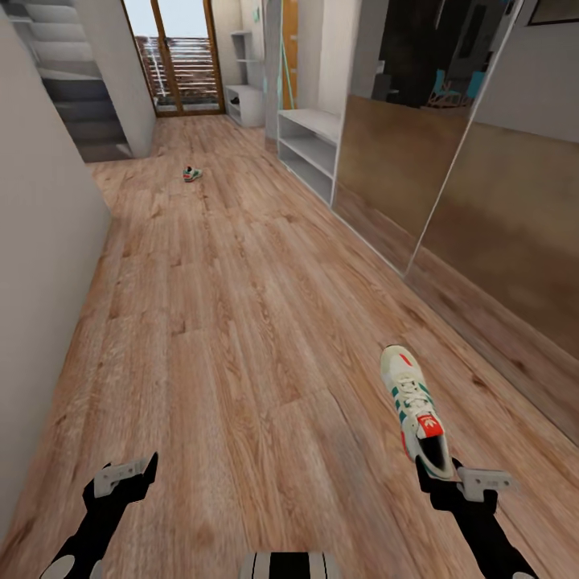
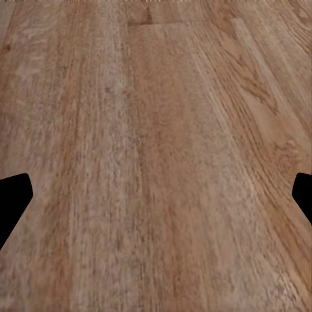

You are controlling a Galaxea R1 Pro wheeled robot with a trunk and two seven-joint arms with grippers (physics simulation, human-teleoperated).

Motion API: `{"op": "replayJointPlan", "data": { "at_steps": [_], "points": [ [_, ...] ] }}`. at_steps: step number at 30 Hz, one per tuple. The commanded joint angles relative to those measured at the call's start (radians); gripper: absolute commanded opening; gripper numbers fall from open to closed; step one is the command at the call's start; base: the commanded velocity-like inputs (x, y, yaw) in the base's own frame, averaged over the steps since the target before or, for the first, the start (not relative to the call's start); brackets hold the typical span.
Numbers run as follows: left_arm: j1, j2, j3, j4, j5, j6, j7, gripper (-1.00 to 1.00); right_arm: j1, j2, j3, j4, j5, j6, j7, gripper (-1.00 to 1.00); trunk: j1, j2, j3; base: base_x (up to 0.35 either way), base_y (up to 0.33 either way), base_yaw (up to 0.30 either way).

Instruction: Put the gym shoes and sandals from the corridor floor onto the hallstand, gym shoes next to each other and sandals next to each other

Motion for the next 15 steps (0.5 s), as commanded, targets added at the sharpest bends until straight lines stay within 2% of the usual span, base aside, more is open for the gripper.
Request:
{"op": "replayJointPlan", "data": {
  "at_steps": [1,2,3,4,6,15],
  "points": [
    [0.0,0.0,0.0,0.0,0.0,0.0,0.0,1.0,0.0,0.0,0.003,0.002,0.008,0.0,-0.015,-1.0,0.0,0.0,0.0,0.196,0.0,0.008],
    [0.0,0.0,0.0,0.0,0.0,0.0,0.0,1.0,0.0,0.0,0.003,0.002,0.008,0.0,-0.015,-1.0,0.0,0.0,0.0,0.196,0.0,0.008],
    [0.0,0.0,0.0,0.0,0.0,0.0,0.0,1.0,0.0,0.001,0.007,0.005,0.021,0.0,-0.056,-1.0,0.0,0.0,0.0,0.236,0.0,0.005],
    [0.0,0.0,0.0,0.0,0.0,0.0,0.0,1.0,0.0,0.001,0.007,0.005,0.021,0.0,-0.056,-1.0,0.0,0.0,0.0,0.236,0.0,0.005],
    [0.0,0.0,-0.001,0.0,0.0,0.0,0.0,1.0,-0.001,0.001,0.023,0.008,0.033,0.0,-0.123,-1.0,0.0,0.0,0.0,0.267,0.0,0.003],
    [0.0,0.0,-0.006,0.0,-0.001,0.0,-0.002,1.0,-0.001,0.001,0.073,0.011,0.036,-0.001,-0.195,-1.0,0.0,0.0,0.0,0.29,0.0,0.001]
  ]
}}
